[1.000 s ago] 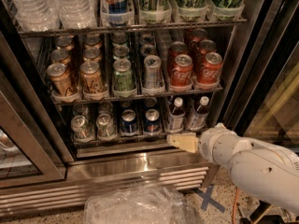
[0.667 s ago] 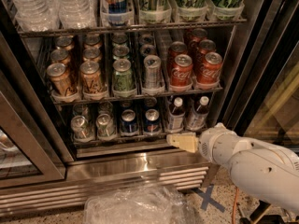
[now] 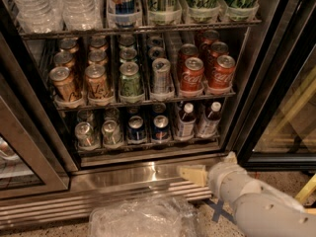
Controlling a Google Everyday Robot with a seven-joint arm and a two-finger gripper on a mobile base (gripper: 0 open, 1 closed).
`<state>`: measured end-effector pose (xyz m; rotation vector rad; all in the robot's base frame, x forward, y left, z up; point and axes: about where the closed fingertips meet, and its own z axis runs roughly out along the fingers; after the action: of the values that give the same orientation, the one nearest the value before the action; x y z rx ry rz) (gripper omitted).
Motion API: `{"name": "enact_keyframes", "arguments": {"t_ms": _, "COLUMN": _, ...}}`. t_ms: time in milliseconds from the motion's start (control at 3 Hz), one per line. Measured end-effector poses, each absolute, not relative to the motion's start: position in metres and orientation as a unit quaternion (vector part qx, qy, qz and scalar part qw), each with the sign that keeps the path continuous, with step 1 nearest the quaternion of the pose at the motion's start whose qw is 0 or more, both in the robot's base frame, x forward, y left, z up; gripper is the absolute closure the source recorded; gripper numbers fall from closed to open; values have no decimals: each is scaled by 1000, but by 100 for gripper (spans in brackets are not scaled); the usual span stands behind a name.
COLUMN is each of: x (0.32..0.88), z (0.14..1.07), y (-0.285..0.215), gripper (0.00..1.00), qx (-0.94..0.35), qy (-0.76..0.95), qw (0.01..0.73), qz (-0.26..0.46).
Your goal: Pick blue plastic bottle from bottom shelf of fridge
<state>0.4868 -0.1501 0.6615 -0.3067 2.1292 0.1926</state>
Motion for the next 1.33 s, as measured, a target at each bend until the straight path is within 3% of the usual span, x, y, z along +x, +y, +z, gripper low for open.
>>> {"name": "enact_keyframes", "arguments": {"t_ms": 333, "x": 478, "z": 615, "y": -117, "gripper": 0, "qx": -122, "qy": 871, "qw": 466, "qz": 91}}
{"name": "enact_keyframes", "arguments": {"t_ms": 667, "x": 497, "z": 623, "y": -98, "gripper": 0, "qx": -98, "qy": 845, "qw": 516, "qz": 106}}
{"name": "enact_keyframes", "arguments": {"t_ms": 1333, "x": 503, "z": 633, "y": -93, "gripper": 0, "qx": -83, "qy": 824, "qw": 549, "qz": 110}}
